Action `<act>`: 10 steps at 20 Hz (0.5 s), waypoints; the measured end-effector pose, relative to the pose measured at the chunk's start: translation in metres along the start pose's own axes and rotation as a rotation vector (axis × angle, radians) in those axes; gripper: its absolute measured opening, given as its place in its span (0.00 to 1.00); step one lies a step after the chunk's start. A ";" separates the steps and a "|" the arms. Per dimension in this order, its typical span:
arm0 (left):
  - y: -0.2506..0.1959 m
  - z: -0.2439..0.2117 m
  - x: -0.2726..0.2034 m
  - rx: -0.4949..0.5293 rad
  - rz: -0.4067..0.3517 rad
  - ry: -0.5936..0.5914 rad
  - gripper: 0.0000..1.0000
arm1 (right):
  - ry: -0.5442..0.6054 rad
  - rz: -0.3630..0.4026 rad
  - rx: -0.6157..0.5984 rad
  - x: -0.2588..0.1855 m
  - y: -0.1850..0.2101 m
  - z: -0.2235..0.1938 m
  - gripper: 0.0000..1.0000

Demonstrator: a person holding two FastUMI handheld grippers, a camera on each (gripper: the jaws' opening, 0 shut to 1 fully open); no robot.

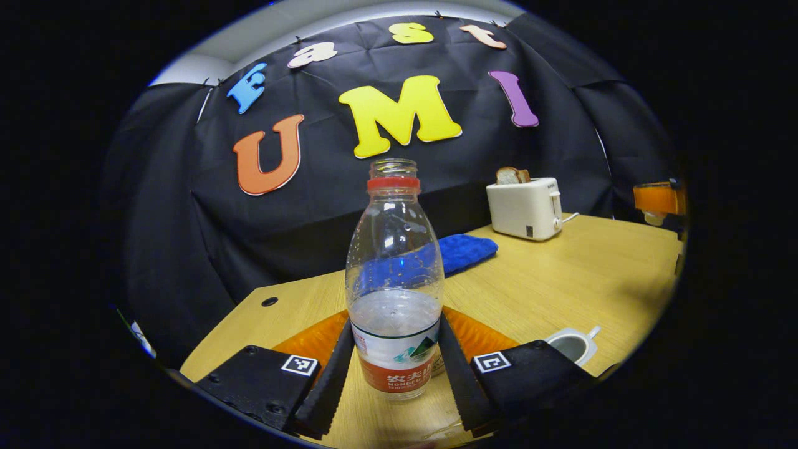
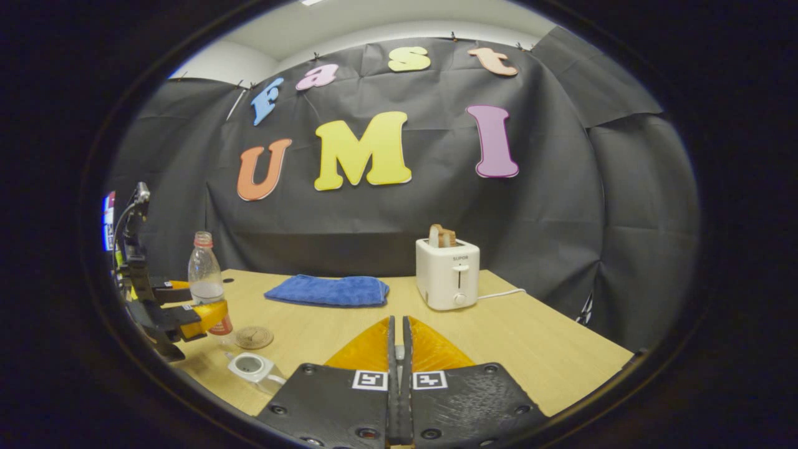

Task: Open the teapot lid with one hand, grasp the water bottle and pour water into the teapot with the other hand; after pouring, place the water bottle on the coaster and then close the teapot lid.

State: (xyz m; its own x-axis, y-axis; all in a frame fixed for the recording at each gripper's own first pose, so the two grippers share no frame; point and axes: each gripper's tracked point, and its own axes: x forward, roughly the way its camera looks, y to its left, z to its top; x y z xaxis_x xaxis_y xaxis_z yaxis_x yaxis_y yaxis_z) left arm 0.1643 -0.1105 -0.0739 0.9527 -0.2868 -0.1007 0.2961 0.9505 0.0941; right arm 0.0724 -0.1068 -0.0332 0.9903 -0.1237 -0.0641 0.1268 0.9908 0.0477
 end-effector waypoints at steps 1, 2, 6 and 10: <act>-0.002 0.003 0.005 -0.031 -0.006 -0.014 0.76 | 0.004 -0.002 -0.001 0.001 0.001 -0.001 0.00; -0.005 0.004 0.008 -0.065 -0.008 -0.023 0.76 | 0.005 -0.004 0.004 0.003 0.000 -0.003 0.00; -0.004 0.006 0.027 -0.139 0.003 -0.036 0.76 | 0.011 -0.004 0.011 0.009 0.004 -0.010 0.00; -0.002 -0.002 0.040 -0.216 0.005 -0.011 0.77 | 0.029 0.000 -0.006 0.015 0.009 -0.020 0.00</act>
State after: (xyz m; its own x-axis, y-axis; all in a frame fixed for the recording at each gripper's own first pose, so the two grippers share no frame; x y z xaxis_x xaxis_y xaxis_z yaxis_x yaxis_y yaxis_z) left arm 0.2019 -0.1234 -0.0798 0.9552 -0.2820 -0.0902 0.2706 0.9551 -0.1203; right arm 0.0870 -0.0988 -0.0532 0.9881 -0.1221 -0.0932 0.1264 0.9911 0.0417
